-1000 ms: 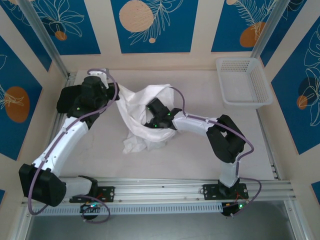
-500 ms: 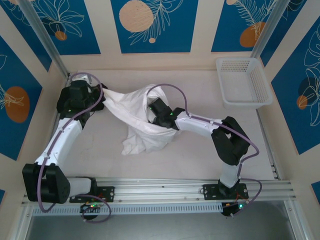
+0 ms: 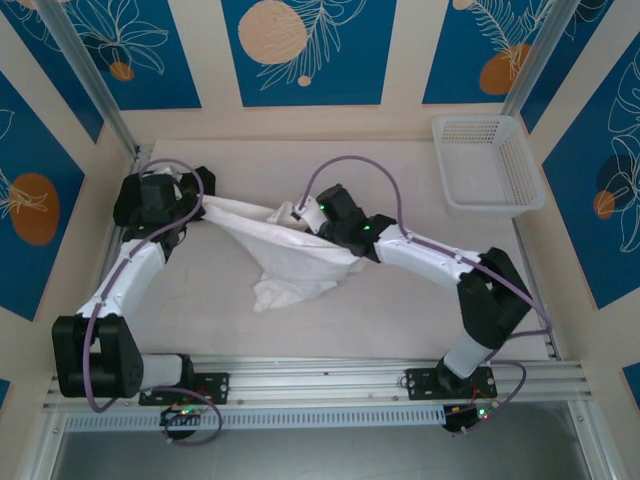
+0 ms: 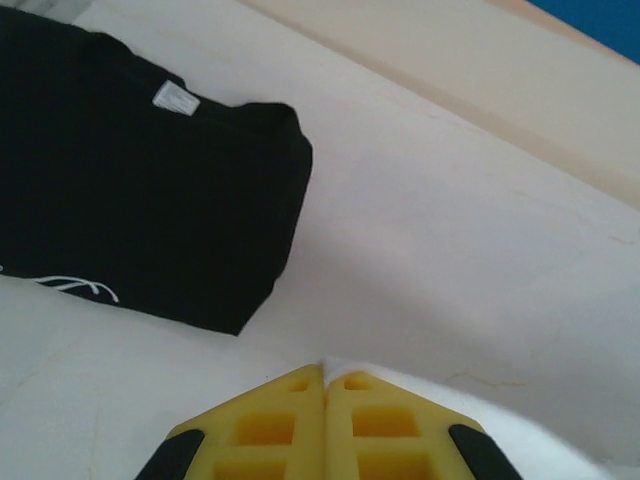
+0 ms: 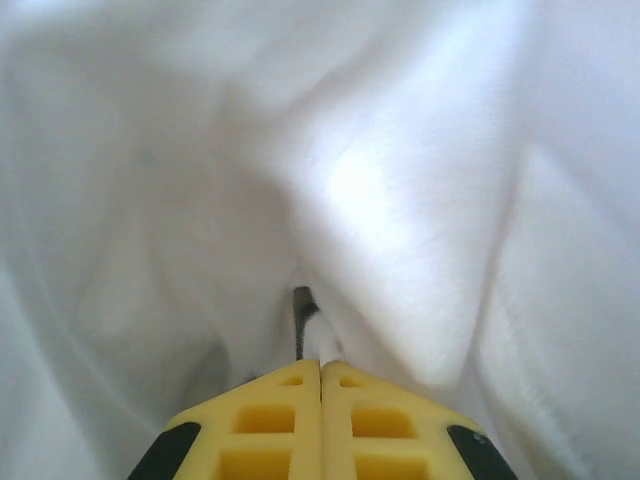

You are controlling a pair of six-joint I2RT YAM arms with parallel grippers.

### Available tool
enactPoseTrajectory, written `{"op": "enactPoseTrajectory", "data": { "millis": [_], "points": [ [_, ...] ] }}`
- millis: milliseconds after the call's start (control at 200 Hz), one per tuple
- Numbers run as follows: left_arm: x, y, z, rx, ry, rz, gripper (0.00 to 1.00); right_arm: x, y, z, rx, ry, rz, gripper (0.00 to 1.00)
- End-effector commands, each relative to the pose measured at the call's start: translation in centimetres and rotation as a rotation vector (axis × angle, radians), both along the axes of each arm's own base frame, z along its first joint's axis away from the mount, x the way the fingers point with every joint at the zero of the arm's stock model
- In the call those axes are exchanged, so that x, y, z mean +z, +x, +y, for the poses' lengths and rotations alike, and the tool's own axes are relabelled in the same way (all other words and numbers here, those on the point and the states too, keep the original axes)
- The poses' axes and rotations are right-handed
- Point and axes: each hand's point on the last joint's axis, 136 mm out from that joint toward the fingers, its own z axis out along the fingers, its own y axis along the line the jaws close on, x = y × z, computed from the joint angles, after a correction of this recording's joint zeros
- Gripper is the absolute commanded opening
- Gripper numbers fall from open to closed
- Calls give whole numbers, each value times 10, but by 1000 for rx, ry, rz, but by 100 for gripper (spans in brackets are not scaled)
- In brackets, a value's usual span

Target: Fold the inside-out t-shirt

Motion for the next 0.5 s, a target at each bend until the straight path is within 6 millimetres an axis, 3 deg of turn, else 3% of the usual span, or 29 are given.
{"op": "enactPoseTrajectory", "data": {
  "millis": [0,95,200,370,495],
  "points": [
    [-15,-1,-44,-134,-48,-22,0,65,-7,34,114,287,-31,0],
    [-32,-21,-96,-287,-61,-57,0,87,4,39,108,373,-53,0],
    [-37,-47,-123,-375,-103,-147,0,110,20,34,85,444,-71,0],
    [-43,-77,-141,-470,-121,-190,0,148,29,35,125,582,-52,0],
    [-69,-82,-129,-425,-60,-93,0,186,26,32,190,676,-43,0]
  ]
}}
